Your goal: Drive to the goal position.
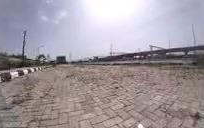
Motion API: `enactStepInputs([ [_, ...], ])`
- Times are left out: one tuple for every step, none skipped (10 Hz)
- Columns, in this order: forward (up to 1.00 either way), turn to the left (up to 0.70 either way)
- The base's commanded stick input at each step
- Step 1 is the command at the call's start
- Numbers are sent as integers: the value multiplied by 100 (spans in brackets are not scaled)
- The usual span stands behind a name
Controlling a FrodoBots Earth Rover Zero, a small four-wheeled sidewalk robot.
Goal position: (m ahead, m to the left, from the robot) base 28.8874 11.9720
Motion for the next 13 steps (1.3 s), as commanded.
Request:
enactStepInputs([
  [100,0],
  [100,2],
  [100,8],
  [100,14],
  [100,40],
  [100,40],
  [100,26],
  [100,5],
  [100,0],
  [100,0],
  [100,0],
  [100,0],
  [100,0],
])
